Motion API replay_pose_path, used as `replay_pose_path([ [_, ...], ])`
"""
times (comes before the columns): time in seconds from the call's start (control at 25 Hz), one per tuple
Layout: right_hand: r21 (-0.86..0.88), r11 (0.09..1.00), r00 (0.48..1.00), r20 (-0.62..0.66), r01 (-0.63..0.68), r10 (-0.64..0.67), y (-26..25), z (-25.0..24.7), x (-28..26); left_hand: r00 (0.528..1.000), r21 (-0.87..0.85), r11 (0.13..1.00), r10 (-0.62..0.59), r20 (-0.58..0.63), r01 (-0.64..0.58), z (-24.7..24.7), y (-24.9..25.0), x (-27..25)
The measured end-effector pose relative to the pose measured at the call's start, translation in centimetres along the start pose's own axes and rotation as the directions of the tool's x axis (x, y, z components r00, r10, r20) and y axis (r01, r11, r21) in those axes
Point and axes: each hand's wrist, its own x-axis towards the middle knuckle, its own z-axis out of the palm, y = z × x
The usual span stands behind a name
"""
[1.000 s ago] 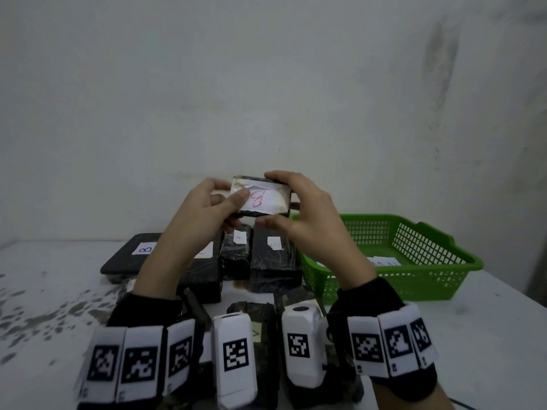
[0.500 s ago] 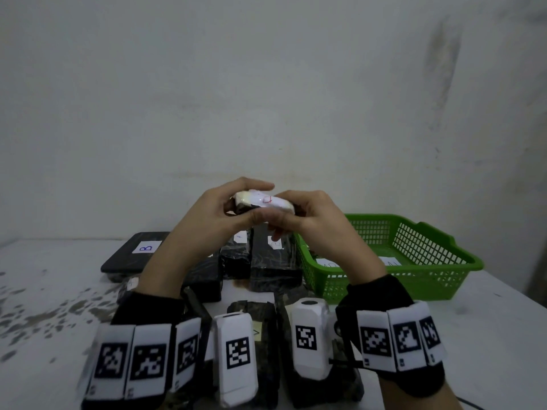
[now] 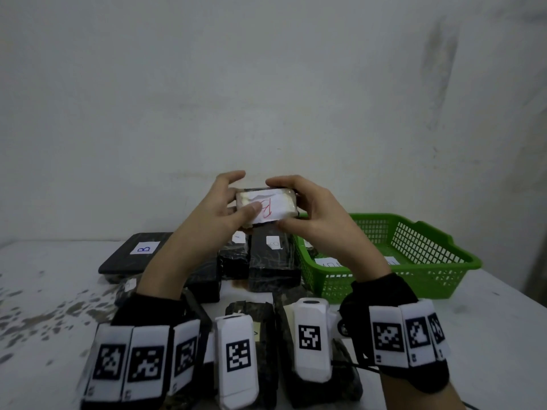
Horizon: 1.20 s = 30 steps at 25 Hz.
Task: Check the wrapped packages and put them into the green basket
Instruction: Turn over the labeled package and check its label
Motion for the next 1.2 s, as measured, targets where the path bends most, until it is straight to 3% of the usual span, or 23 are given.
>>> replay_pose_path([
  [0.2,0.122,0.990,0.997,-0.021,-0.068,0.071,0.2,-0.2,0.2,0.995,0.048,0.995,0.084,-0.046,-0.082,-0.2,0.1,0.0],
  [0.4,-0.095,0.994,0.998,0.019,-0.061,0.063,0.0,-0.2,-0.1,0.993,0.187,0.976,0.106,0.047,-0.113,-0.2,0.4,-0.4],
  [0.48,-0.075,0.992,0.994,0.005,-0.104,0.105,0.1,-0.4,0.0,0.996,0.163,0.983,0.086,0.026,-0.089,0.0,0.3,-0.3],
  [0.6,0.304,0.920,0.962,-0.038,-0.247,0.271,0.2,-0.4,0.2,0.999,0.099,0.995,0.034,-0.021,-0.031,0.2,0.6,-0.4],
  [0.72,0.597,0.764,0.957,0.026,-0.245,0.287,-0.2,-0.2,0.3,0.998,0.090,0.996,0.021,0.056,-0.026,0.4,1.0,-0.7],
  [0.8,0.555,0.789,0.958,0.056,-0.264,0.281,-0.5,0.1,0.1,0.995,0.069,0.996,0.050,0.083,-0.056,0.5,1.1,-0.8],
  [0.92,0.292,0.910,0.952,0.012,-0.295,0.305,-0.6,0.3,-0.1,0.995,0.067,0.996,0.057,0.084,-0.063,0.1,0.9,-0.6],
  [1.08,0.354,0.889,0.951,0.003,-0.290,0.308,-0.6,0.4,0.0,1.000,0.023,1.000,-0.011,0.012,0.010,-0.2,0.6,-0.5],
  [1.2,0.351,0.897,0.961,0.038,-0.270,0.274,-0.7,0.0,-0.2,1.000,-0.011,1.000,-0.001,-0.018,0.001,-0.1,0.8,-0.6],
])
